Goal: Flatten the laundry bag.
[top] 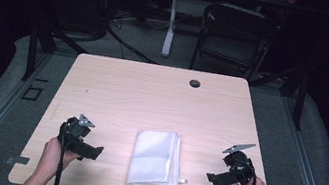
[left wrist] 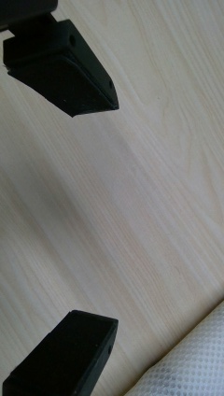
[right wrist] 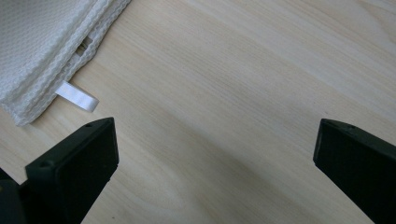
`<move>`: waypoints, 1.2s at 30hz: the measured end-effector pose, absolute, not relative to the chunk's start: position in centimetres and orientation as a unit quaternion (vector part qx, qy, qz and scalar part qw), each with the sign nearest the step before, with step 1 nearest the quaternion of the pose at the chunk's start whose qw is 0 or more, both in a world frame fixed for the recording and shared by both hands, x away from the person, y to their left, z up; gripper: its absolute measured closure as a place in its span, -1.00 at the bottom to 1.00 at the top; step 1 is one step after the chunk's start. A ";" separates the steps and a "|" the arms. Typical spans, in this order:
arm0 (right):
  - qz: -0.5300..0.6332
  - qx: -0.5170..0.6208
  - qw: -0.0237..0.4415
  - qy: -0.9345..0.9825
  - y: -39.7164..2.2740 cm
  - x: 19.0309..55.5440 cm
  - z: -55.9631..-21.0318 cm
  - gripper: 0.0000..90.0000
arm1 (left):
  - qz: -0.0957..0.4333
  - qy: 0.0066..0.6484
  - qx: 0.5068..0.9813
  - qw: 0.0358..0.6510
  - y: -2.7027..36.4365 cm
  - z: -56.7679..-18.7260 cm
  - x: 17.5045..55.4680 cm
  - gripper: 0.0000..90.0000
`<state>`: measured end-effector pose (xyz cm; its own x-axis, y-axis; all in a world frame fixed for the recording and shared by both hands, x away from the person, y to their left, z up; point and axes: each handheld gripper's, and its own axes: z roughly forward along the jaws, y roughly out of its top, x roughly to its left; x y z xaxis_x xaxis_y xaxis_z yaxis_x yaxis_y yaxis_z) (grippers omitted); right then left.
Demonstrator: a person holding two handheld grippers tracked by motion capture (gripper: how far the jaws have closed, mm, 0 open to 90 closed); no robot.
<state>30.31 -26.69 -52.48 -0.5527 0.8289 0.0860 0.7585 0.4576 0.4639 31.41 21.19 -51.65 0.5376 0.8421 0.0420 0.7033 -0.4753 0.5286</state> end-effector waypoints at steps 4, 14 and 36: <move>0.246 0.466 0.078 0.846 -26.6 30.2 -52.5 -1.00 | 0.146 0.455 0.845 0.239 21.0 -51.4 31.3 -1.00; 0.232 0.459 0.056 0.856 -26.5 30.1 -52.6 -1.00 | 0.139 0.423 0.860 0.248 18.4 -50.7 30.9 -1.00; 0.231 0.450 0.052 0.861 -25.5 30.3 -52.3 -0.95 | 0.115 0.330 0.896 0.275 11.4 -50.2 28.9 -1.00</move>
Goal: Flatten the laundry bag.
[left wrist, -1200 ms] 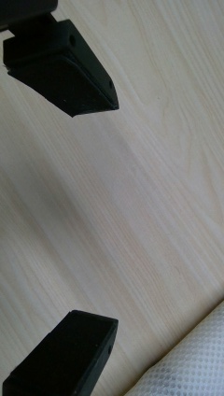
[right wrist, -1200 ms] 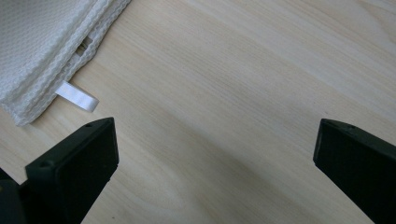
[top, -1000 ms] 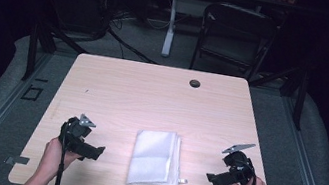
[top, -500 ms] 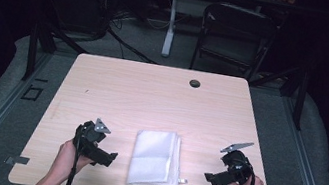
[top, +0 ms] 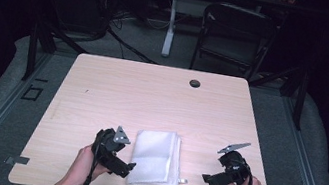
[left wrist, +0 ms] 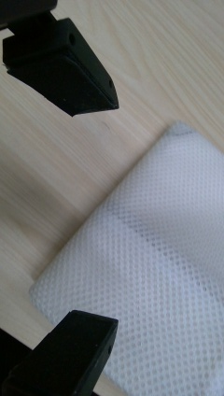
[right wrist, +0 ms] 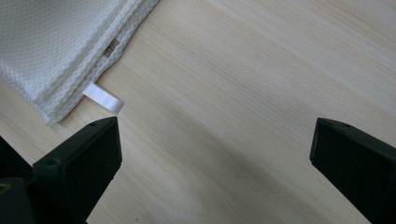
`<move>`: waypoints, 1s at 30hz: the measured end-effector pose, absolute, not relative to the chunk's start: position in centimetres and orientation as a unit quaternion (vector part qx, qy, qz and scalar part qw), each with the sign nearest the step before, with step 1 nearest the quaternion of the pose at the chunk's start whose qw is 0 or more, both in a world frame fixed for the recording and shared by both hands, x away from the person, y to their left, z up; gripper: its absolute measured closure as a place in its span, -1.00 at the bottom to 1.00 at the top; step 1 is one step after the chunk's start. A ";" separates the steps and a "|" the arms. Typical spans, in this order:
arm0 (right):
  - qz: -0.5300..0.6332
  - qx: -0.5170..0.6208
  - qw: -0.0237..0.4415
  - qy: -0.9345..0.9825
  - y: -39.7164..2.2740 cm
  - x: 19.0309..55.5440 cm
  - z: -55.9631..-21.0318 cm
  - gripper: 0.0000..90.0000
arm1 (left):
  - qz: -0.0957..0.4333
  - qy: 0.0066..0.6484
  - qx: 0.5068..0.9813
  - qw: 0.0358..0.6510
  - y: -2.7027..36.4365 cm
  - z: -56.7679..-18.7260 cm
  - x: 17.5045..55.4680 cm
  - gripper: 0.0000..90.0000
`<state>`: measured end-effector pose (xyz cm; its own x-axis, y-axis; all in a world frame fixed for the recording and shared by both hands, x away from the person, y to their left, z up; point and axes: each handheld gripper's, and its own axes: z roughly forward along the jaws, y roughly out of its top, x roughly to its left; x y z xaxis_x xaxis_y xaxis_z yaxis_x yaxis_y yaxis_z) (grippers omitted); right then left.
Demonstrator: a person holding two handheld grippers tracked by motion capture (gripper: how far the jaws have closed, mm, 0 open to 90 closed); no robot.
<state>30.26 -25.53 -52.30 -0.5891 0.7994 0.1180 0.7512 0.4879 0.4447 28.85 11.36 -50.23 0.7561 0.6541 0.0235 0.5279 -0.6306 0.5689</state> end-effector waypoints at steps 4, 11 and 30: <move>0.224 0.447 0.056 0.864 -25.4 30.2 -52.3 -0.95 | 0.113 0.309 0.903 0.275 10.0 -50.4 28.4 -1.00; 0.226 0.447 0.051 0.864 -25.1 30.2 -52.4 -0.94 | 0.104 0.281 0.914 0.273 8.1 -50.9 27.8 -1.00; 0.221 0.440 0.048 0.869 -24.8 30.2 -52.6 -0.90 | 0.079 0.217 0.941 0.249 4.2 -52.7 27.2 -0.68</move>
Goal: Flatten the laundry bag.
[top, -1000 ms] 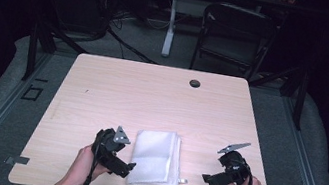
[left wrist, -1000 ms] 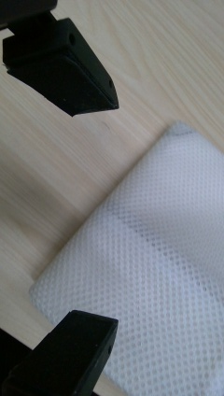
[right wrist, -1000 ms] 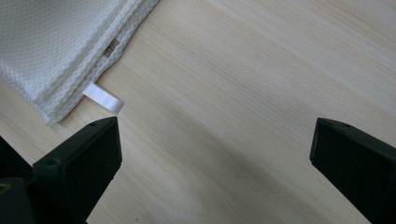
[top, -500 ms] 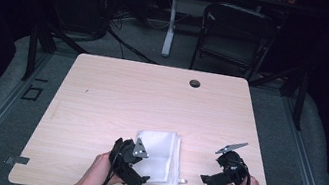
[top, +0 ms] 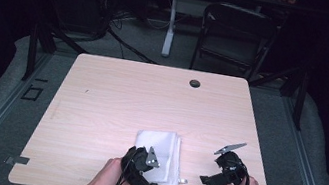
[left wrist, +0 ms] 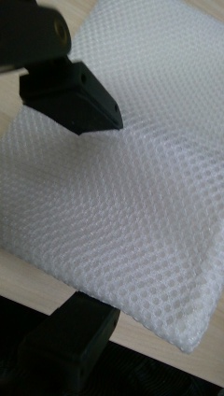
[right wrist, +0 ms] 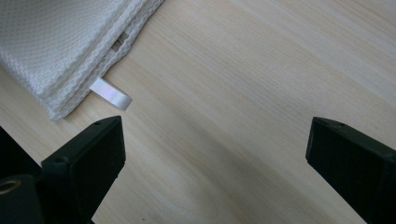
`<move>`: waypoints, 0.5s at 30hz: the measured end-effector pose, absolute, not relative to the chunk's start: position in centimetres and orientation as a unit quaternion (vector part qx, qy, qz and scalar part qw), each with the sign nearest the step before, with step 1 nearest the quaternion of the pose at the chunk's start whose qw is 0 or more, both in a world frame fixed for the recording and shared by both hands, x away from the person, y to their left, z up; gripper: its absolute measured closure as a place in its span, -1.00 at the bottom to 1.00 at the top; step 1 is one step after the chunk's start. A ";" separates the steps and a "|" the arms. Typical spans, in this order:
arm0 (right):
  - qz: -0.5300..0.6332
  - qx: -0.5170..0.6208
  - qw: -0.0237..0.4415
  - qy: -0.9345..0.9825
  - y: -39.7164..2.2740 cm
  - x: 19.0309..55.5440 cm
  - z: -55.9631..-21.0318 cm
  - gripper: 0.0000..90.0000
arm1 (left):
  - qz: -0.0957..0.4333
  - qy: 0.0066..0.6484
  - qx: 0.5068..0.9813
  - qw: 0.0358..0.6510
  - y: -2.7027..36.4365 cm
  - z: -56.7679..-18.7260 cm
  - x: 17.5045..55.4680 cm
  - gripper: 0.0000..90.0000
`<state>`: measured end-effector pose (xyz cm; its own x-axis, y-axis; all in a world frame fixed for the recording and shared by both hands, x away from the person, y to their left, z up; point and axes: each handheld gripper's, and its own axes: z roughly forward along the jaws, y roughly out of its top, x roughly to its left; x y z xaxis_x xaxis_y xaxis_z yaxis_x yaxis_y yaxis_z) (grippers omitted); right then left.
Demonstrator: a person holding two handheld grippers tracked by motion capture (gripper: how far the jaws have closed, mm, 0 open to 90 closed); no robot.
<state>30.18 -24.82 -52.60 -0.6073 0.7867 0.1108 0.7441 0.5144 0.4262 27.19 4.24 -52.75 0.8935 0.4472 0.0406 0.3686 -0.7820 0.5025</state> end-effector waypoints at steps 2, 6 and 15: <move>0.218 0.438 0.046 0.871 -24.9 30.2 -52.6 -0.89 | 0.082 0.213 0.942 0.246 3.9 -52.9 27.1 -0.64; 0.215 0.437 0.045 0.872 -24.8 30.2 -52.6 -0.88 | 0.079 0.199 0.947 0.241 3.3 -53.4 27.1 -0.43; 0.223 0.443 0.044 0.867 -24.7 30.1 -52.8 -0.87 | 0.080 0.178 0.957 0.214 2.2 -54.7 27.2 -0.23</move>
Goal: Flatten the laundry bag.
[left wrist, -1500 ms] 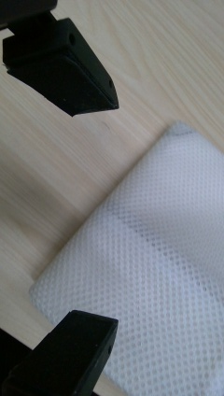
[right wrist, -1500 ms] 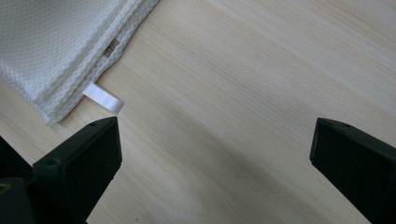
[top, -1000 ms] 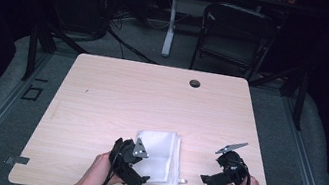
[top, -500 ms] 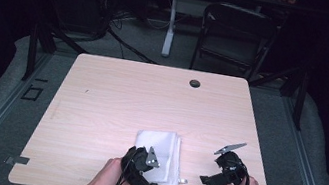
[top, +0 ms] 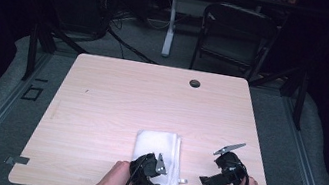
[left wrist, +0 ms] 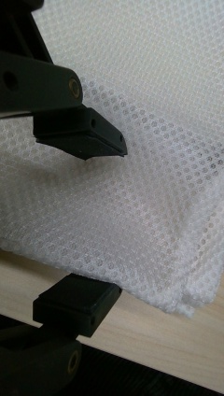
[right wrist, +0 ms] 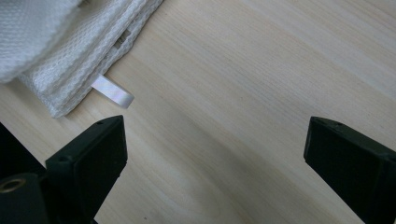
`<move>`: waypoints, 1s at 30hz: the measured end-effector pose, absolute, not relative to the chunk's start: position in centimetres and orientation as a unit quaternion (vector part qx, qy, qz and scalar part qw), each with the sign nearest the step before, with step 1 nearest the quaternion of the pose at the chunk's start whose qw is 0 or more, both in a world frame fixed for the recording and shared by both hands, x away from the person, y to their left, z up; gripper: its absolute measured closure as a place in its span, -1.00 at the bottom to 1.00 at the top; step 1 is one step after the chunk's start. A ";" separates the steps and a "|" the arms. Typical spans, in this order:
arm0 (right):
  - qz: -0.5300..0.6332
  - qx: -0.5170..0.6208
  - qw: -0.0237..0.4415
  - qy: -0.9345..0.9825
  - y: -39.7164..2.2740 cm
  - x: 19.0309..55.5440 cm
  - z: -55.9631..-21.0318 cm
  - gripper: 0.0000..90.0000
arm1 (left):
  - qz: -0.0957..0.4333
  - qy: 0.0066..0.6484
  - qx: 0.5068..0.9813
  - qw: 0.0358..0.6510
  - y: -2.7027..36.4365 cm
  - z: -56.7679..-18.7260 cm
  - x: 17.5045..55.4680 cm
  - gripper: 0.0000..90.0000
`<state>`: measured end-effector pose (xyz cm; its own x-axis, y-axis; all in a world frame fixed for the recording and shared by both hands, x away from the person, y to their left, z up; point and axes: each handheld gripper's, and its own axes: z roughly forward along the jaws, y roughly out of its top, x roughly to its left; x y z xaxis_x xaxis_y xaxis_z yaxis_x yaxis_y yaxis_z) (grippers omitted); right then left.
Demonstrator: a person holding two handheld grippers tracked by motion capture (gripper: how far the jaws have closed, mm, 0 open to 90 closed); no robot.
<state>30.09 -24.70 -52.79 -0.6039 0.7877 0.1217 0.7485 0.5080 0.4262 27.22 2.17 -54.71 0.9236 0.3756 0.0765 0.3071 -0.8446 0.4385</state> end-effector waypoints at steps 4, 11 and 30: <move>0.223 0.438 0.037 0.870 -24.7 30.1 -52.7 -0.87 | 0.081 0.178 0.959 0.207 2.0 -55.1 27.2 -0.23; 0.212 0.432 0.041 0.876 -24.6 30.1 -52.8 -0.87 | 0.077 0.175 0.959 0.211 2.3 -55.2 27.3 0.04; 0.222 0.405 0.041 0.886 -23.4 29.7 -52.8 -0.58 | 0.062 0.191 0.950 0.239 3.0 -55.1 28.0 0.74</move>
<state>29.73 -23.36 -52.78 -0.6681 0.7362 0.1075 0.7000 0.5730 0.4263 27.96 3.03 -55.06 0.9192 0.3929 0.0262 0.3337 -0.8126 0.4778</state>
